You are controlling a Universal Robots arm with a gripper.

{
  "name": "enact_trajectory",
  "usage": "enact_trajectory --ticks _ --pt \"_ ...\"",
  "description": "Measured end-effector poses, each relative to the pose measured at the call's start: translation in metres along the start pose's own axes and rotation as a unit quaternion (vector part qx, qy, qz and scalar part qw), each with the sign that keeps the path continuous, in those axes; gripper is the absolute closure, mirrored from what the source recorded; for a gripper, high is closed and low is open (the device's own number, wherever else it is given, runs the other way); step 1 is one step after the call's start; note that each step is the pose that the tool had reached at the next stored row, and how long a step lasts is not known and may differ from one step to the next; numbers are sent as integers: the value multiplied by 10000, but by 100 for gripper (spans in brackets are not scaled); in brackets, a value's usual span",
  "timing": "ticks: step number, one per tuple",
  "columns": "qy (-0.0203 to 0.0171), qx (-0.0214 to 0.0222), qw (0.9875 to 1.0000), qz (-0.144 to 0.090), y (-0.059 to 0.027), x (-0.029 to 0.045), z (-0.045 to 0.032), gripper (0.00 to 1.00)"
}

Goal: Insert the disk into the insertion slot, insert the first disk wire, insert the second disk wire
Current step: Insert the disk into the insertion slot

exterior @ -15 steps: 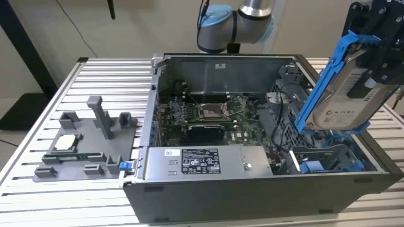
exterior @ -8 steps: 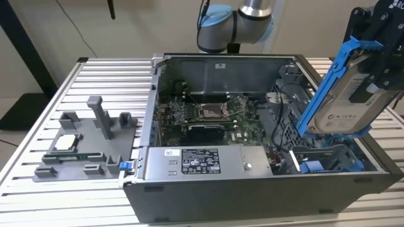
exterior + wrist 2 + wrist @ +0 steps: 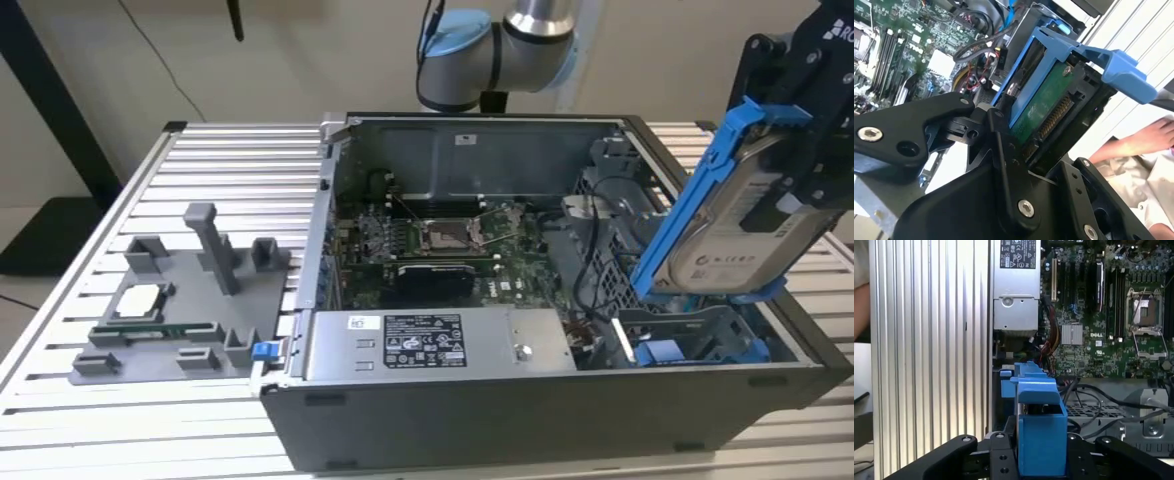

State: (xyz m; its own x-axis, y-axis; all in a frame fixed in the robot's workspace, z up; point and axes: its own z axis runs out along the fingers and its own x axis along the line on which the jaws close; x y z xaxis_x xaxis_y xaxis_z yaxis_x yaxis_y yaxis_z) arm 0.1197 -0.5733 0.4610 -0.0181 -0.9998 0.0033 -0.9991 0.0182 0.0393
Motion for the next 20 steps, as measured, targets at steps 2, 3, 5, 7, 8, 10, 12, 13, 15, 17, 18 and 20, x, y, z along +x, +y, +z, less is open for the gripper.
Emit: enact_trajectory --ticks 2,3,5,7,8,10,12,13,15,17,18,20 --pt "0 0 10000 0 -15 9 25 100" --pt "0 0 10000 0 -23 14 38 100" --pt "0 0 10000 0 -39 21 61 100" --pt "0 0 10000 0 -53 27 86 100" --pt "0 0 10000 0 -58 30 99 100" --pt "0 0 10000 0 -65 33 122 100" --pt "0 0 10000 0 -72 35 143 100" --pt "1 0 10000 0 -76 36 150 100" --pt "1 0 10000 0 -81 36 157 100" --pt "1 0 10000 1 -83 36 158 100" --pt "1 0 10000 0 -84 36 158 100" --pt "0 0 10000 0 -86 36 158 100"
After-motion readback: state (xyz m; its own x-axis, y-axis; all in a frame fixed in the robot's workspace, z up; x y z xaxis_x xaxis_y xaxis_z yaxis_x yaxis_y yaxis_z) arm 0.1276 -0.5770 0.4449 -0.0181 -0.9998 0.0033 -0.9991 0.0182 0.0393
